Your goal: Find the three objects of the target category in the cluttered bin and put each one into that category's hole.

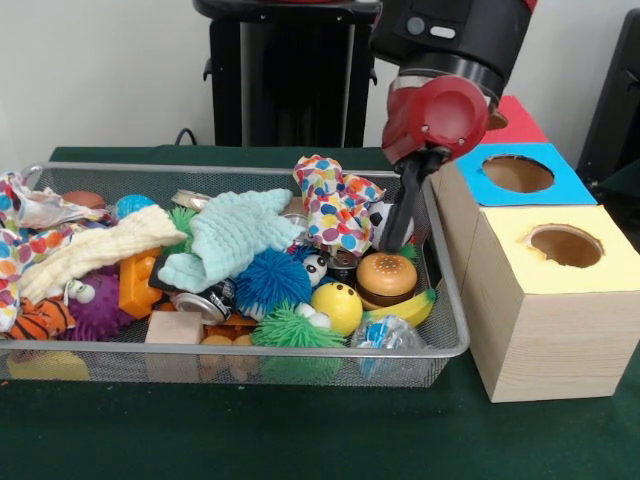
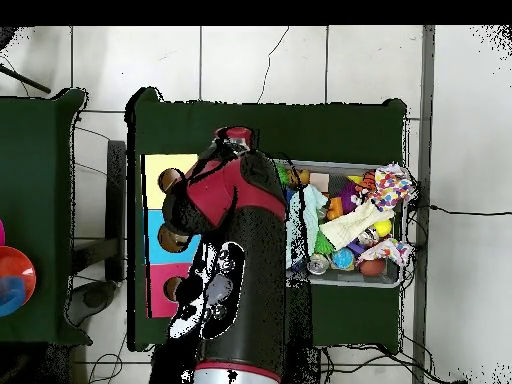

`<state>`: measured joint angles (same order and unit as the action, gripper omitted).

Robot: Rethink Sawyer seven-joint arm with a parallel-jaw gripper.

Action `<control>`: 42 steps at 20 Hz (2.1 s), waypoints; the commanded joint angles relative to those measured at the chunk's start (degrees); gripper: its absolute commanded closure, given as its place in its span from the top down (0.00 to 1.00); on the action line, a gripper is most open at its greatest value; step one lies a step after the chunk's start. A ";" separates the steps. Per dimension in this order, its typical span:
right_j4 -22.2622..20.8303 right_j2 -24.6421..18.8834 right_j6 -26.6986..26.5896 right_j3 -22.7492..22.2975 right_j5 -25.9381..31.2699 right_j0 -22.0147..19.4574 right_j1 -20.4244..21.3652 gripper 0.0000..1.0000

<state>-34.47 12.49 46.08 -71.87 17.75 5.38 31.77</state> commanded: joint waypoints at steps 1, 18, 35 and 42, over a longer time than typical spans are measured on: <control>1.14 1.07 9.85 0.67 10.76 0.79 -3.95 0.00; -1.28 9.25 14.45 7.74 12.44 10.79 -12.47 0.00; 4.32 13.82 22.06 7.76 7.00 13.08 -16.85 0.00; 5.98 15.80 23.46 7.22 5.71 14.81 -17.81 0.00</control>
<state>-31.83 29.02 48.82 -64.29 23.30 19.40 16.60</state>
